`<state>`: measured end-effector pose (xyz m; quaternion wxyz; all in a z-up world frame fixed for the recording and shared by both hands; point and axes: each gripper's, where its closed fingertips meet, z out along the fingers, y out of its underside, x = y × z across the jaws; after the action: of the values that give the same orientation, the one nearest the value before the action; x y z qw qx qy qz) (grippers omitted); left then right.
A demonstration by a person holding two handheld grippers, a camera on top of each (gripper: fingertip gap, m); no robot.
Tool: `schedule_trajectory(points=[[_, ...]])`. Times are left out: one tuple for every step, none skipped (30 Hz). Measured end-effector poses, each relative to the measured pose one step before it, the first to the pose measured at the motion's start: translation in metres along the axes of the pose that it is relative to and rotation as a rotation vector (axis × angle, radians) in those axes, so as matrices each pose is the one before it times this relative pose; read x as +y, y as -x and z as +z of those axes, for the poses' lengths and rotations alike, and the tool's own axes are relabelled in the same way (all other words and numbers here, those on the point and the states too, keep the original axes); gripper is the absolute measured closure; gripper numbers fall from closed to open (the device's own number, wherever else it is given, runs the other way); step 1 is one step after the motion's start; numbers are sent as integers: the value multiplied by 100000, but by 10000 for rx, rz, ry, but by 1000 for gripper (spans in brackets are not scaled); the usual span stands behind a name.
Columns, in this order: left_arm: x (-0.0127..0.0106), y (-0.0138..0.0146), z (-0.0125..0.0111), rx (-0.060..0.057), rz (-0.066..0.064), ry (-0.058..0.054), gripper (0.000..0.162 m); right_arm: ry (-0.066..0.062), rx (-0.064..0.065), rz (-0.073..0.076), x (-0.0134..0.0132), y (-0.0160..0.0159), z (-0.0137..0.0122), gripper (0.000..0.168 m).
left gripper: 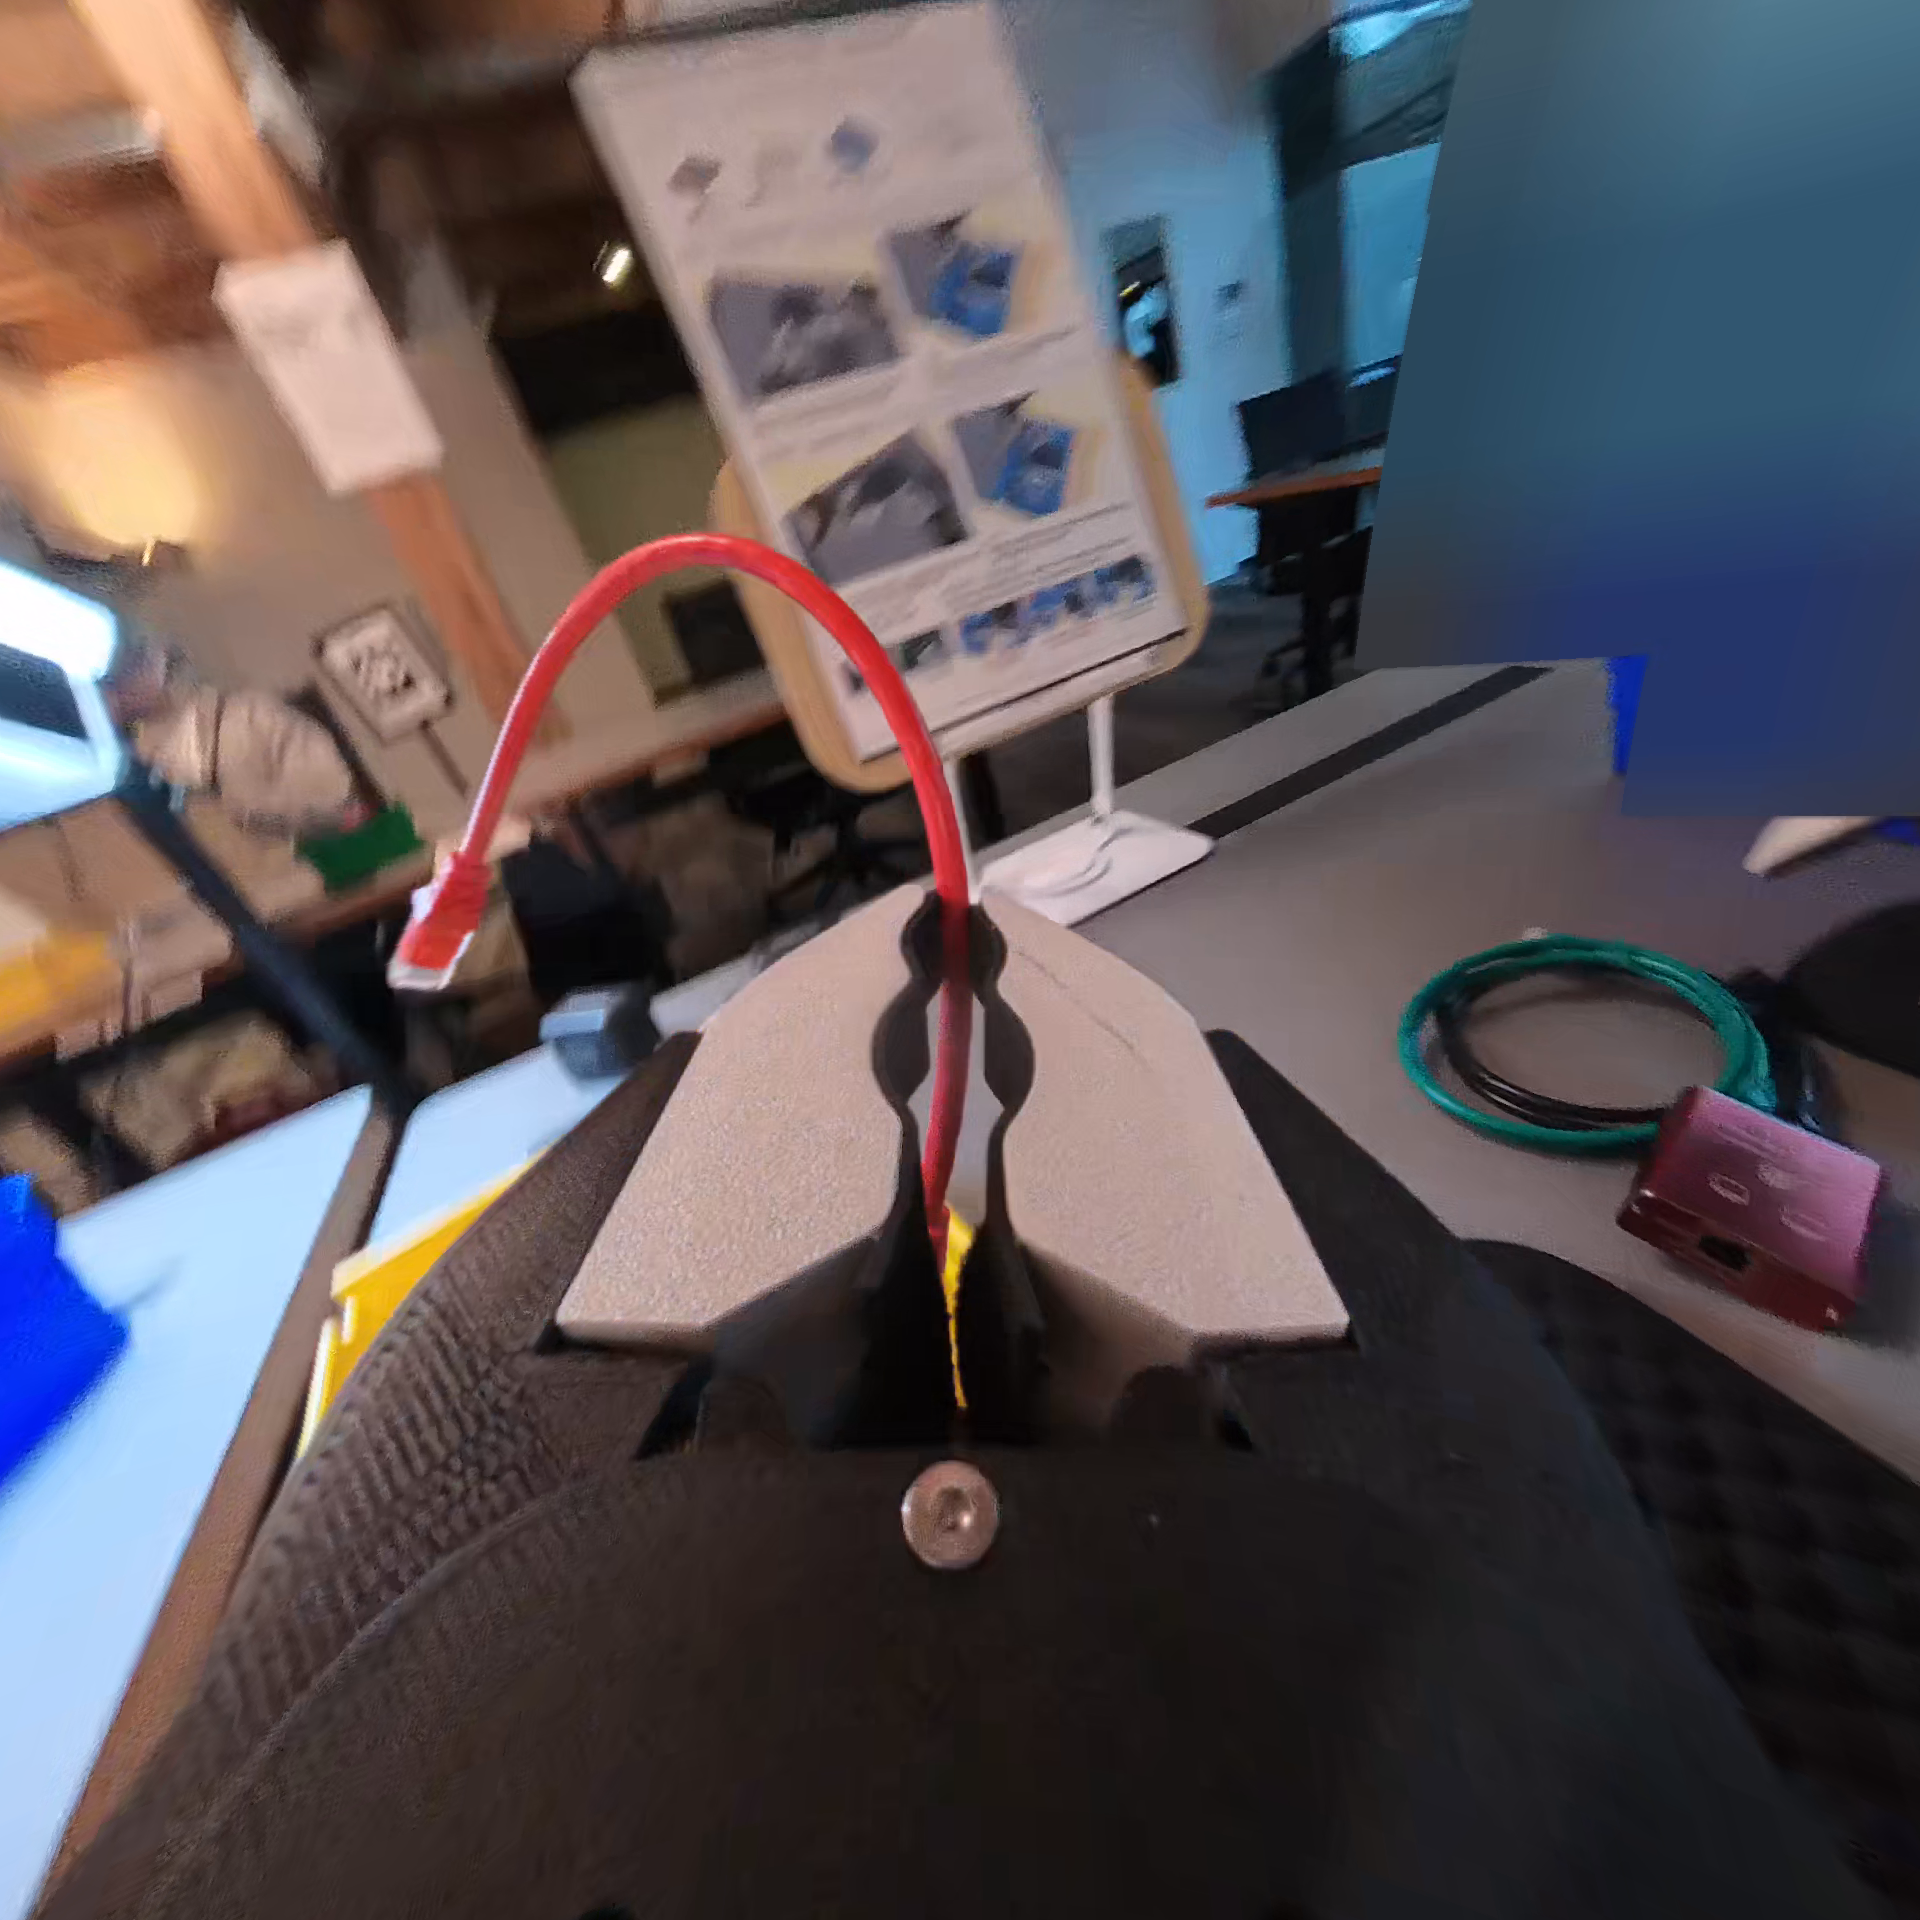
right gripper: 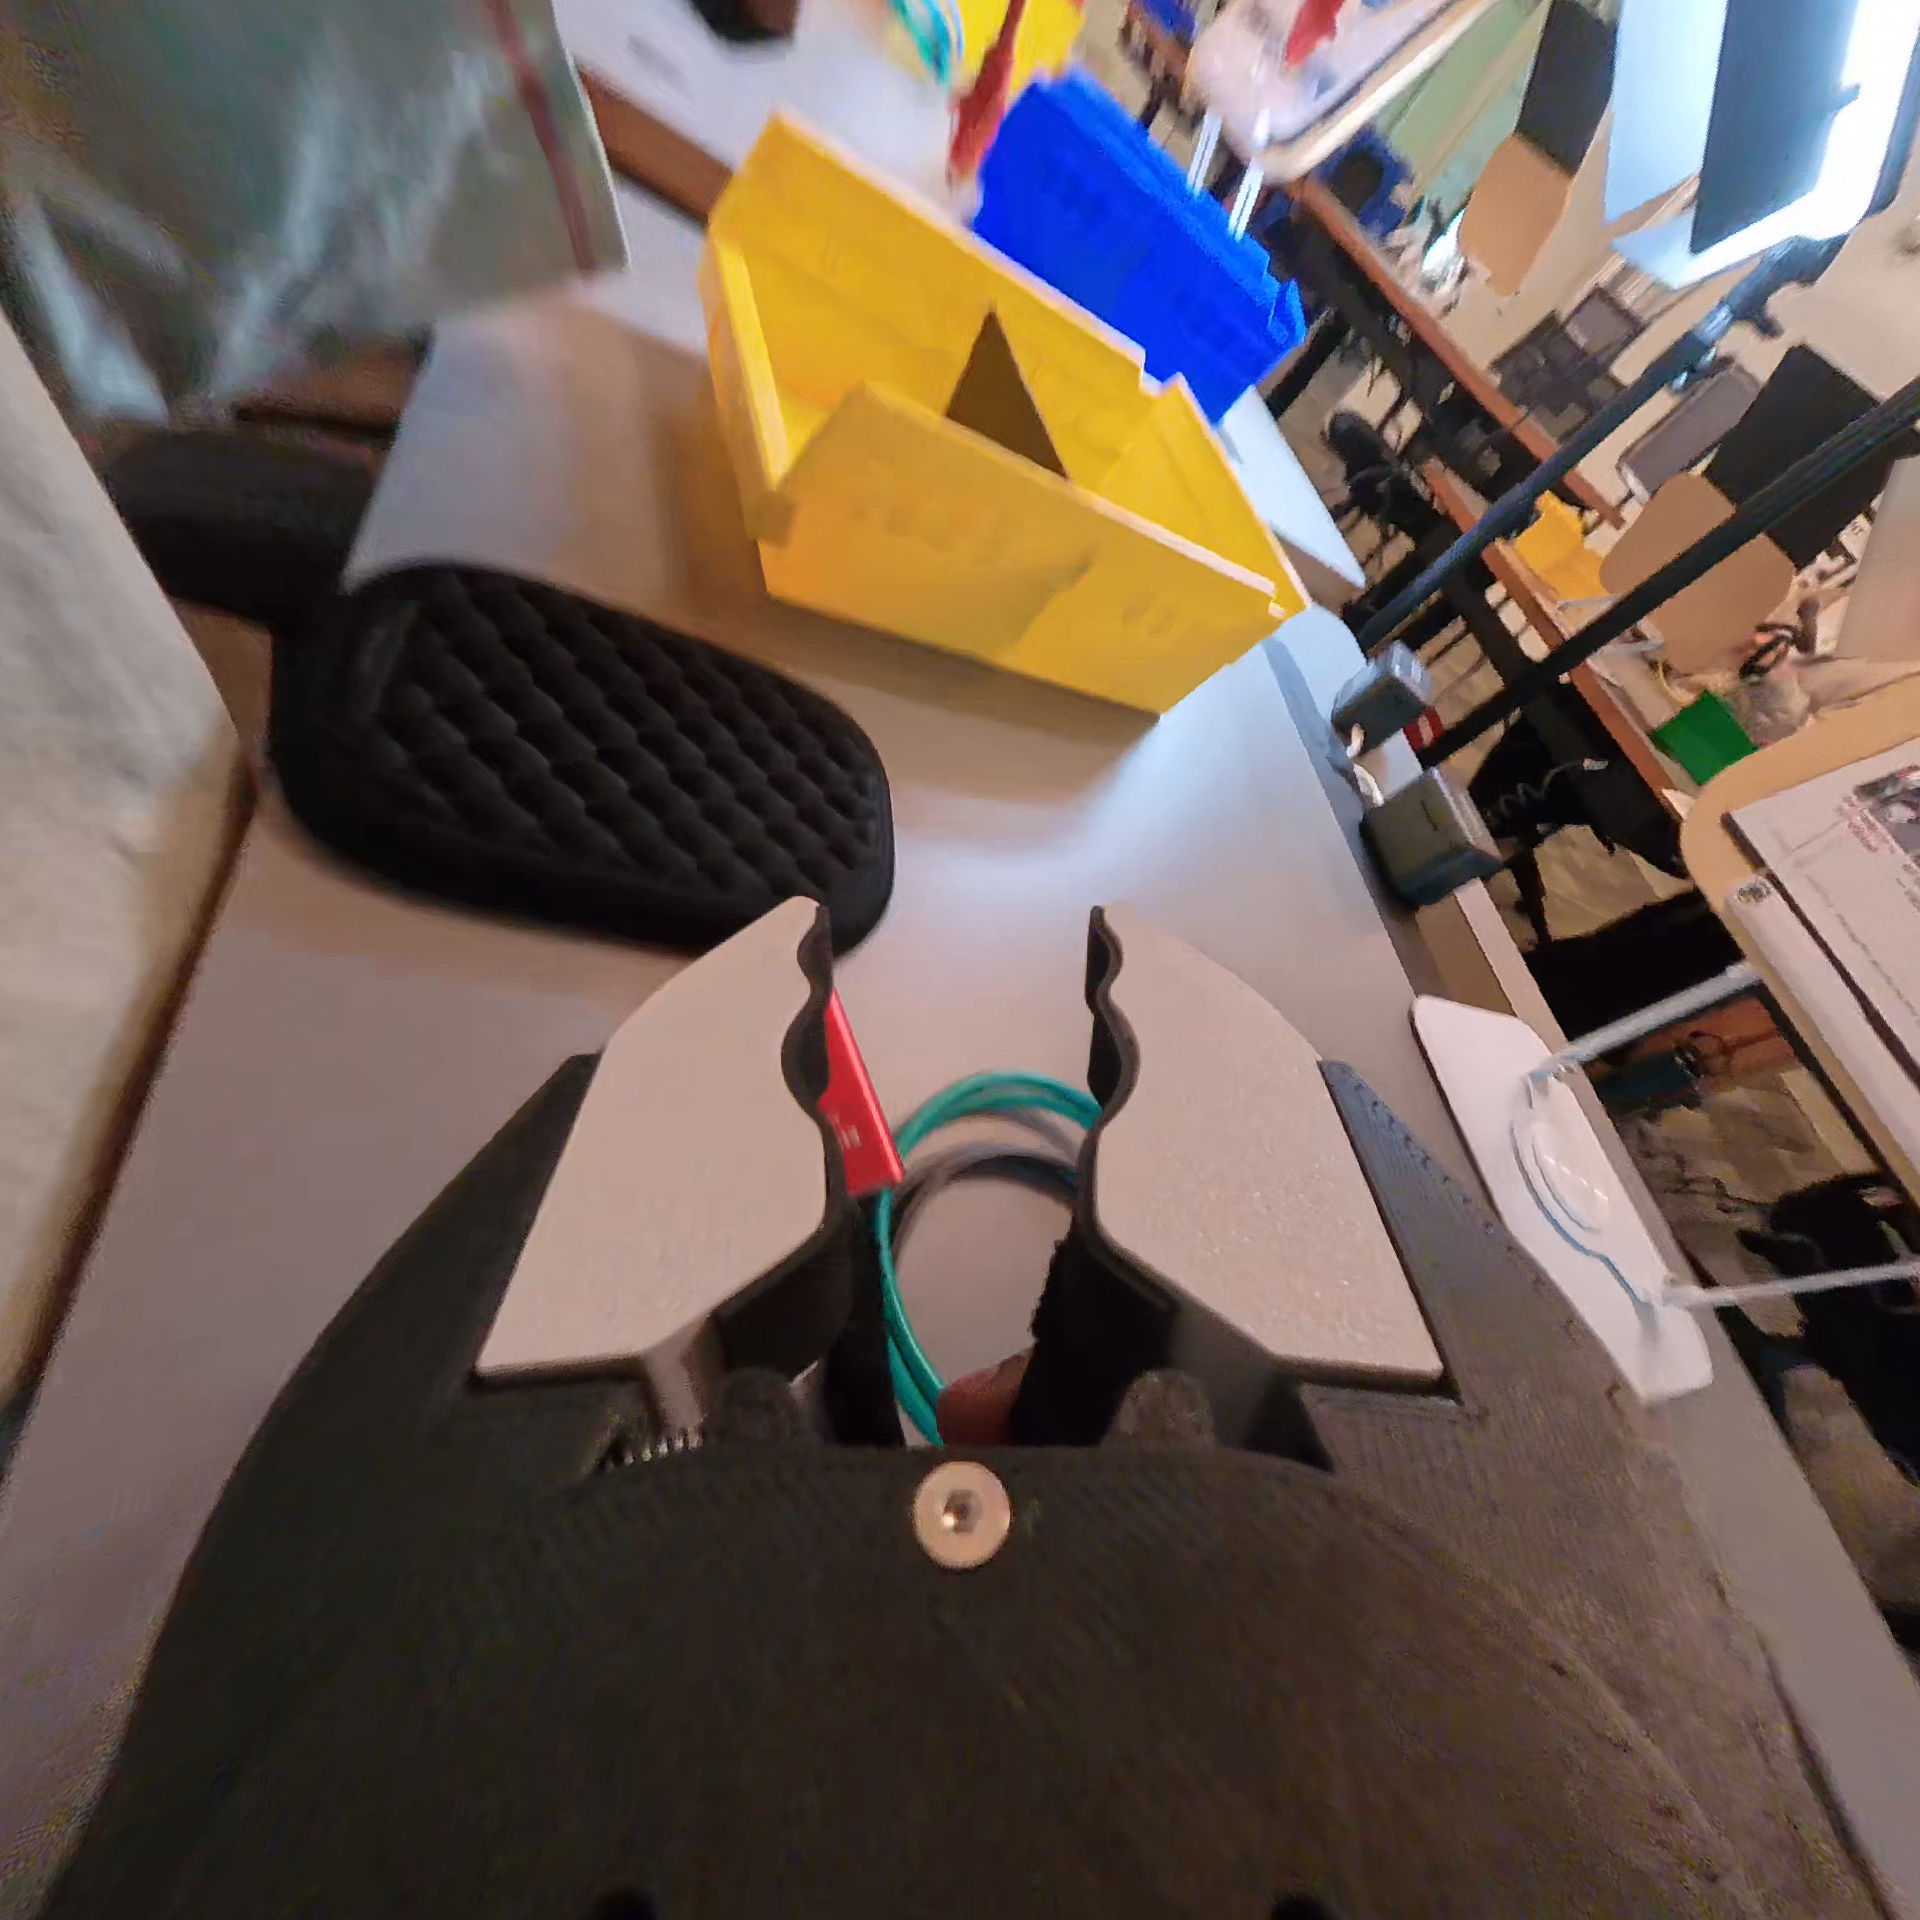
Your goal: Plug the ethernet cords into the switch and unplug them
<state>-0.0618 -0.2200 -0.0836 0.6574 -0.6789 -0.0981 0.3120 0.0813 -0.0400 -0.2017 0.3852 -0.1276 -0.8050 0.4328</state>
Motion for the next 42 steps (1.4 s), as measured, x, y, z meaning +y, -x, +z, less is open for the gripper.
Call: schedule_trajectory(points=[[-810,-1604,173,472,783,-423,158,-551,-98,322,-917,200,104,121],[-747,-1631,278,415,918,-435,157,-578,-190,318,-915,351,125,120],[-624,-1491,381,247,1045,-388,157,-545,-207,270,-852,386,166,119],[-283,-1259,483,97,930,-102,158,-445,-157,217,-695,314,212,117],[47,-1190,568,113,770,202,158,-364,-89,227,-585,201,262,116],[-53,-1437,557,301,797,159,158,-360,-79,289,-595,148,292,114],[-257,-1260,559,214,695,70,158,-436,-133,370,-721,168,298,112],[-411,-1163,534,247,523,-13,158,-561,-119,486,-889,73,243,109],[-484,-1185,510,371,362,-77,158,-677,-100,631,-1040,-46,180,107],[-451,-1020,496,339,268,-88,158,-693,-135,784,-1032,-116,116,106],[-432,-882,467,294,239,-129,158,-623,-130,894,-910,-238,107,106],[-330,-833,458,312,152,-105,158,-518,-160,834,-735,-238,85,104],[-173,-805,448,312,115,-32,158,-402,-42,691,-569,-419,5,103],[-189,-841,427,299,195,-66,158,-287,109,526,-409,-598,-45,105],[-92,-808,405,259,228,-20,158,-184,6,339,-291,-406,-67,106],[1,-700,388,189,194,40,158,-116,-121,155,-210,-121,-90,112],[-27,-657,346,165,155,-12,157,-72,-45,-10,-131,-135,-136,126],[-185,-431,282,41,31,-146,157,35,140,-177,99,-293,-160,144],[-43,-380,250,64,-31,-96,157,38,91,-318,176,-128,-151,153],[218,-63,234,-101,-74,34,157,-17,-46,-248,98,140,-108,156],[339,223,181,-228,-197,42,156,79,52,-141,215,37,-92,160],[91,343,23,-159,-494,-219,151,184,352,-187,378,-337,-85,164],[-52,444,-146,-2,-913,-393,145,121,430,-424,327,-381,-120,166],[-273,774,-322,-15,-1324,-592,141,42,338,-536,147,-175,-140,166],[-520,967,-422,43,-1611,-737,136,92,307,-325,113,-145,-105,167],[-842,964,-364,111,-1694,-749,133,108,180,-52,98,-86,-54,167],[-1182,901,-153,23,-1510,-673,130,38,41,125,76,-38,5,168],[-1232,676,182,-124,-1167,-503,126,-1,92,129,125,-170,28,168],[-1019,348,503,-179,-945,-343,125,49,182,-80,240,-273,61,168],[-664,-91,765,-41,-869,-184,125,216,172,-264,433,-196,138,168],[-88,-654,917,273,-604,145,124,440,105,-297,638,-58,230,168],[245,-758,921,357,-219,352,122,502,80,-275,638,33,268,165],[253,-668,914,290,79,314,122,351,-30,-173,417,191,261,166],[177,-773,874,341,212,232,122,289,-107,-50,336,266,221,166],[194,-996,800,491,283,232,123,264,-152,-31,320,292,182,168],[330,-916,707,479,275,354,125,219,-108,-13,255,181,110,168],[613,-677,596,398,271,547,127,104,-119,3,83,173,2,168],[1022,-494,491,368,357,780,129,55,-155,96,-2,160,-68,168],[1028,-249,432,214,405,720,131,23,-170,178,-70,134,-103,168],[679,-190,394,119,374,403,134,-4,-128,177,-87,86,-128,168],[334,-138,330,40,294,132,139,47,-149,131,13,113,-87,168],[175,249,261,-224,191,29,144,109,-101,62,129,86,-31,168]])
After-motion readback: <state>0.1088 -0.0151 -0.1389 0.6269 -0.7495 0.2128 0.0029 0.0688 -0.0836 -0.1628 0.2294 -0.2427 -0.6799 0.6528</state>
